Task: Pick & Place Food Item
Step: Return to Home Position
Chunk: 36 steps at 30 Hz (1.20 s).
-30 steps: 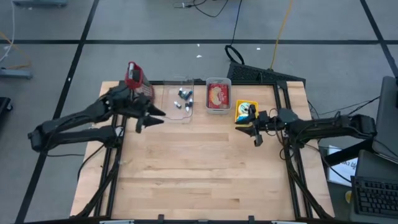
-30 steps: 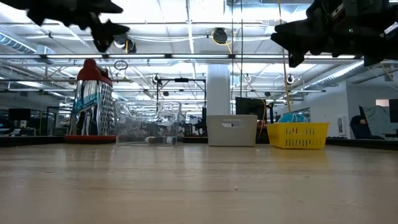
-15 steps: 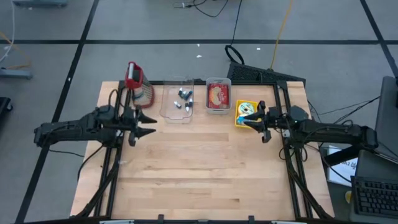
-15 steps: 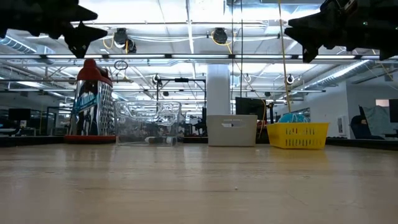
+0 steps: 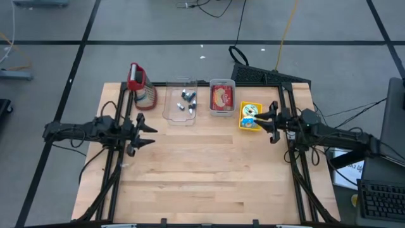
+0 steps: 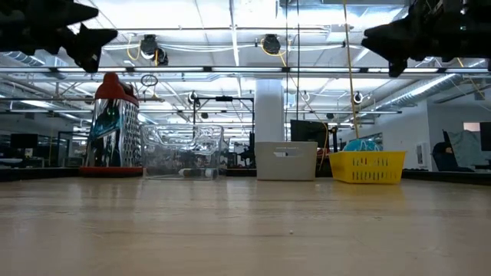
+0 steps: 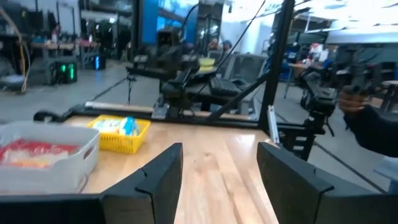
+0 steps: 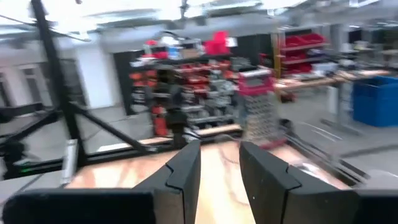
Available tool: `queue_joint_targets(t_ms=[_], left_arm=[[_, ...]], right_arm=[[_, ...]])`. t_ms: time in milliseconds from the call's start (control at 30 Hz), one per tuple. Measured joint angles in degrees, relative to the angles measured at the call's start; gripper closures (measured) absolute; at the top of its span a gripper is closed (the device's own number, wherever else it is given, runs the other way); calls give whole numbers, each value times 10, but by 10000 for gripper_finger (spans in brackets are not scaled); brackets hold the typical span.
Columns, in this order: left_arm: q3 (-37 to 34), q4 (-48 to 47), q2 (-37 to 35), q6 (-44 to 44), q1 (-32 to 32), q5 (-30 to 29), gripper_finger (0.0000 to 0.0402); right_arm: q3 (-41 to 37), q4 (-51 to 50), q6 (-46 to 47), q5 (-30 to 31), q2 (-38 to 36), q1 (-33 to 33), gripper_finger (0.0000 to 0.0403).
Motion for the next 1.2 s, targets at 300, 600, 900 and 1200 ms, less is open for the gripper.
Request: queue_joint_targets(t_ms=[300,600,900,1200], left_arm=[[0,-55,-64,21,-34,-57,192],[-24,-22,-65,45,-70,-104,192],[-66,13,-65,43,-85,-140,192],[-66,17,-76,59,-102,-147,192]], right_arm=[[0,-31,3,18,-51,0,303],[0,-38,-11,18,-100,0,303],[0,-44,38,3,-139,0,303],[0,-72,15,-60,-167,1,303]])
